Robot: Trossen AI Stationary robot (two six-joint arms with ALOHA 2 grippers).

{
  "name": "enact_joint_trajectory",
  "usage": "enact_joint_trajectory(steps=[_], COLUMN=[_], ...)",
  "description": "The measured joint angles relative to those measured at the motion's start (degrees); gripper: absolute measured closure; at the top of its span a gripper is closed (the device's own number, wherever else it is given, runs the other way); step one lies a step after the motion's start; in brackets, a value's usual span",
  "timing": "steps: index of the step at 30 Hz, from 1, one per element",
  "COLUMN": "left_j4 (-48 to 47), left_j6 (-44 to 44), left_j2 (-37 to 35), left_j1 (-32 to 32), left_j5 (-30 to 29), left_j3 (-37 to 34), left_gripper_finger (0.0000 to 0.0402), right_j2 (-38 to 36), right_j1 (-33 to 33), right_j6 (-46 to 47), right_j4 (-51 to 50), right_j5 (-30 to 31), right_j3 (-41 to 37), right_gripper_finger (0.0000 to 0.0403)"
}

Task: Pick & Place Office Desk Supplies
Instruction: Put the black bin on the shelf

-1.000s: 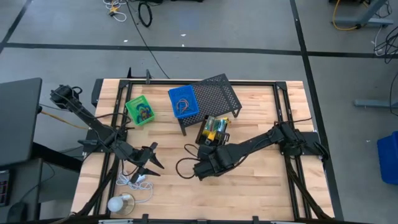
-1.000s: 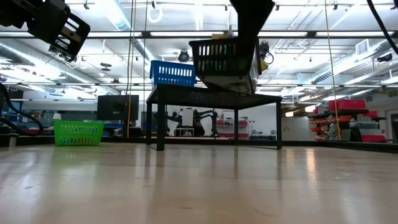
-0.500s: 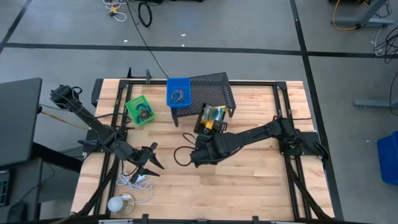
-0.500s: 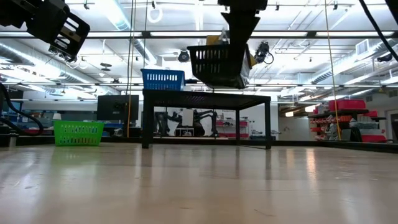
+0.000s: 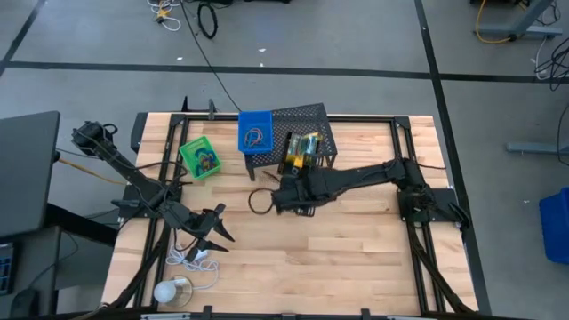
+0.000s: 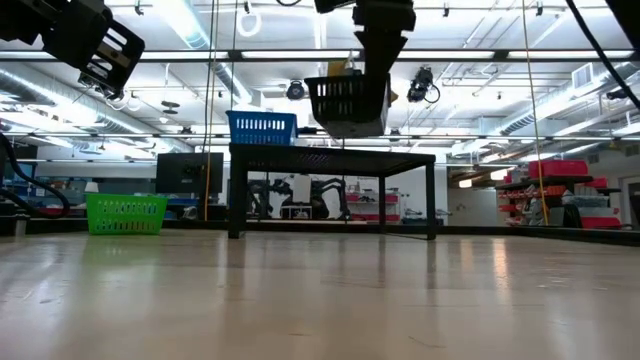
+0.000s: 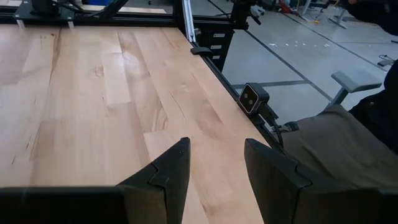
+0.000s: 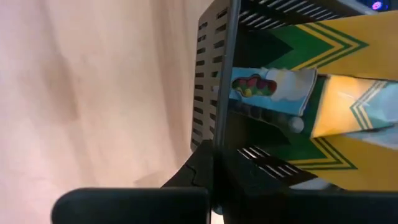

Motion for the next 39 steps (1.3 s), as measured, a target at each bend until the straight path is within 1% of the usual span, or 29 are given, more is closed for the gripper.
enact_joint_trajectory(steps=[4, 14, 20, 24, 29, 39], left_j4=[0.5, 2.5, 3.0, 4.1, 5.4, 5.7], left_j6=[0.4, 1.0, 1.0, 1.6, 1.8, 2.1], left_j2=[0.0, 0.0, 0.0, 0.0, 0.0, 0.0], left_j1=[0.0, 0.0, 0.0, 0.0, 0.1, 0.1], left_j5=[-0.1, -0.2, -0.5, -0.6, -0.7, -1.7], left_j3=[0.0, 0.0, 0.0, 0.0, 0.0, 0.0], left_gripper_finger=[0.024, 0.024, 0.024, 0.024, 0.024, 0.024], right_j2=[-0.4, -0.6, -0.7, -0.7, -0.7, -0.7], right_j1=[-3.0, -10.5, -14.2, -16.4, -18.2, -19.2], right_j6=[-4.7, -17.5, -24.6, -27.1, -29.9, -35.4], right_j4=[0.2, 2.9, 6.9, 7.8, 8.8, 10.1], right_j5=[0.7, -0.8, -3.4, -6.8, -8.7, -12.6], right_j3=[0.0, 0.0, 0.0, 0.0, 0.0, 0.0], right_gripper_finger=[0.0396, 0.0396, 0.0396, 0.0397, 0.0397, 0.0397])
